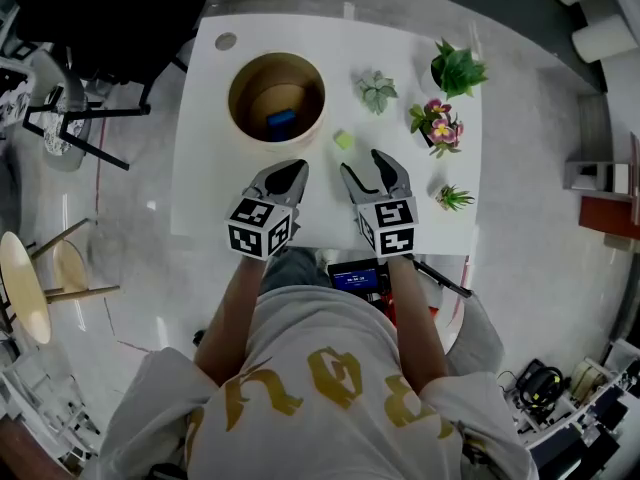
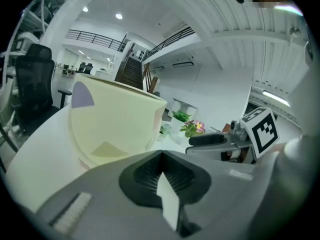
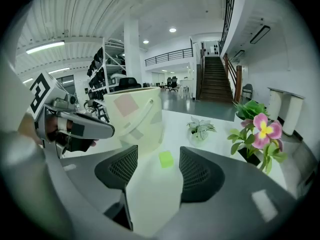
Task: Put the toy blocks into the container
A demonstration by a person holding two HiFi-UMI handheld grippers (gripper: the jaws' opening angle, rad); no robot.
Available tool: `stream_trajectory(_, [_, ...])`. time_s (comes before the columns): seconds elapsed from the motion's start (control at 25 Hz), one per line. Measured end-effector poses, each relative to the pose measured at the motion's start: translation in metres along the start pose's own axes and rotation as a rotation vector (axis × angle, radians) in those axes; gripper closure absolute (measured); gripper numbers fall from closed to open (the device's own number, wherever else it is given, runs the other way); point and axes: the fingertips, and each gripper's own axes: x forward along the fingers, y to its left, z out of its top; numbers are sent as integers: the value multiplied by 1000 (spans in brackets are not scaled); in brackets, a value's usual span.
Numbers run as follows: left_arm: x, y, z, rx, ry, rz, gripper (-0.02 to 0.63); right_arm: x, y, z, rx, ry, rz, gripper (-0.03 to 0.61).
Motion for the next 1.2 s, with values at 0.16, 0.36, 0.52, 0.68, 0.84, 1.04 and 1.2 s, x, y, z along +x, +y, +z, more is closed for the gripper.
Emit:
stream_trajectory(0.16, [7, 2, -14, 19, 46, 0, 613, 8, -2, -8, 1, 25, 3, 305])
stream_trajectory(0.36, [13, 8, -27, 23, 86, -5, 612, 18, -5, -13, 0, 45, 11, 297])
stream_trajectory(0.52, [16, 13, -32, 50, 115, -3, 612, 27, -7, -18, -7, 70, 19, 287])
stream_trajectory(0.68, [20, 16, -39, 92, 152, -14, 612, 36, -9, -22, -7, 90, 19, 289])
stream_trajectory(0.84, [22, 18, -44, 82, 166, -32, 612, 43, -10, -25, -6, 104, 22, 295])
stream_trajectory(1.04, [23, 25, -47, 54, 173, -45, 612, 57, -13, -27, 19, 119, 15, 296])
stream_trajectory(1.2, [28, 30, -49, 14, 171, -44, 612, 67, -14, -33, 23, 139, 10, 295])
